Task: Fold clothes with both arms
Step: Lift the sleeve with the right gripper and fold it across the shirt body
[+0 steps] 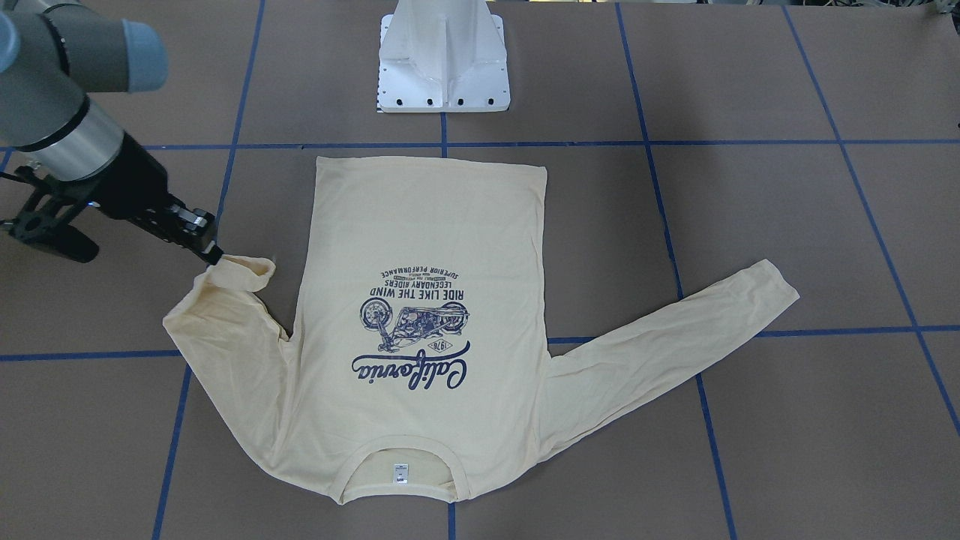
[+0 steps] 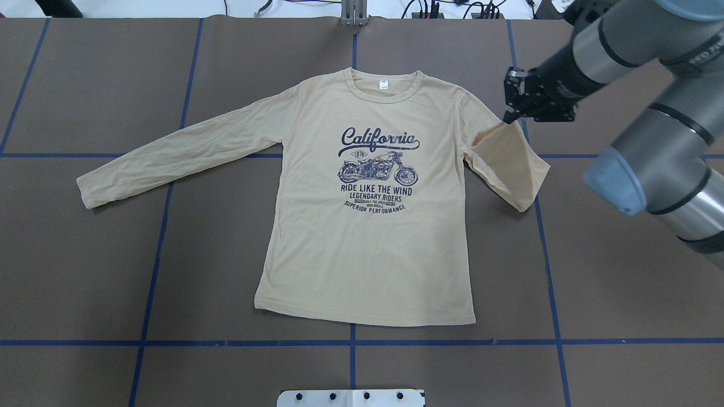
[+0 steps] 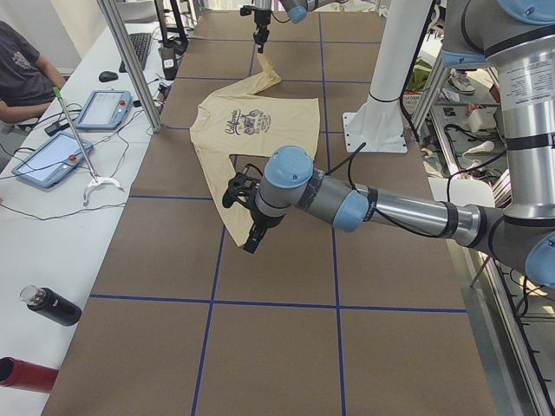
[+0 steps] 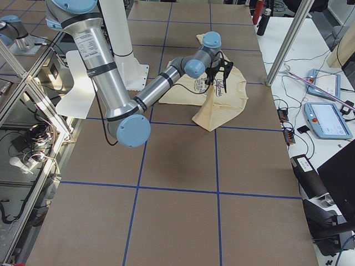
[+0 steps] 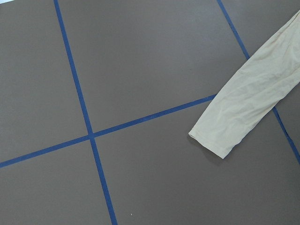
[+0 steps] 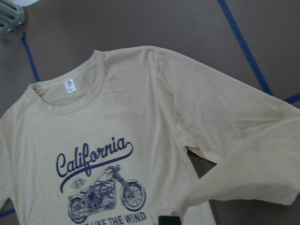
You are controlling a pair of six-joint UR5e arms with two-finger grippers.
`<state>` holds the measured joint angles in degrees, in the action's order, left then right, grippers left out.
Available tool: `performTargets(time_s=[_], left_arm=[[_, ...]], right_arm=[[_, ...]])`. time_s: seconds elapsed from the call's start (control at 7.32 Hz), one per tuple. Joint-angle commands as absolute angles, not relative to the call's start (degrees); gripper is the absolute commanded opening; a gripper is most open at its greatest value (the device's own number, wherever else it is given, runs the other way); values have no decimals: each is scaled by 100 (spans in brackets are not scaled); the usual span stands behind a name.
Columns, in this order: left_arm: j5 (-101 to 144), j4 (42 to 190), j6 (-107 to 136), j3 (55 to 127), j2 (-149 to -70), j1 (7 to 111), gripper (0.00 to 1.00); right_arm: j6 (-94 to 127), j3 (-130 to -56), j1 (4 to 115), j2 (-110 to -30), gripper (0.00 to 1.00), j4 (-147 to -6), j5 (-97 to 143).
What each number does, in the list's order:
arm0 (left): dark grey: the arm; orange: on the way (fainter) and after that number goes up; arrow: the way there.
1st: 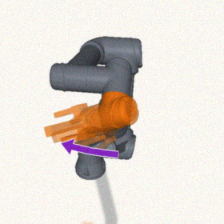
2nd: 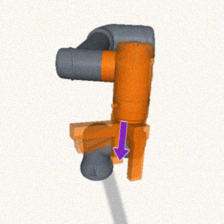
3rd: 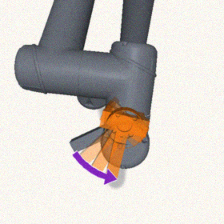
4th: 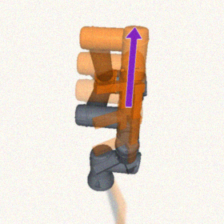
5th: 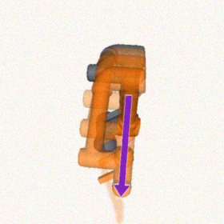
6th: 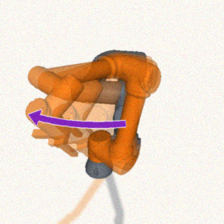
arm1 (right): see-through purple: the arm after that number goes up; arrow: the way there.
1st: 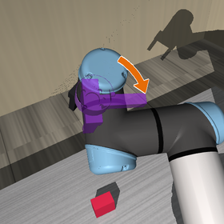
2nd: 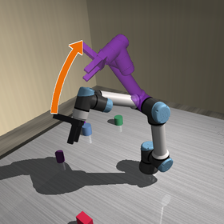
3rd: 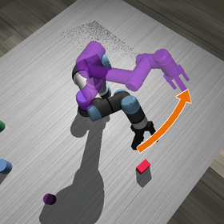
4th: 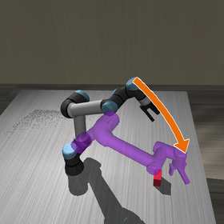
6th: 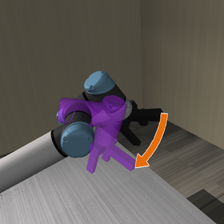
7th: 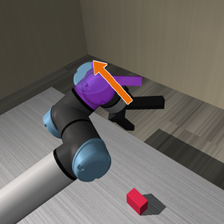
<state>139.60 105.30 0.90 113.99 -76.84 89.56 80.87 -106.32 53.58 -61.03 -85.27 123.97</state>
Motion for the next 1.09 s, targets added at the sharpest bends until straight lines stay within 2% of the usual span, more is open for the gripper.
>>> performTargets(time_s=[0.0, 0.27, 0.68, 0.96], left_arm=[[13957, 10538, 97, 11373, -7682, 8956, 99], [13957, 10547, 97, 11364, -7690, 8956, 99], [13957, 10547, 105, 11364, -7699, 8956, 99], [13966, 10547, 97, 11356, -7726, 8939, 99]], right_arm=[[8279, -9754, 4556, -4403, 0, -9000, 10810], [8725, -7771, 4238, -2855, 0, -8477, 10583], [8938, -5817, 3675, -1841, 0, -7158, 9520], [9000, -5083, 3342, -1505, 2, -6541, 9161]])
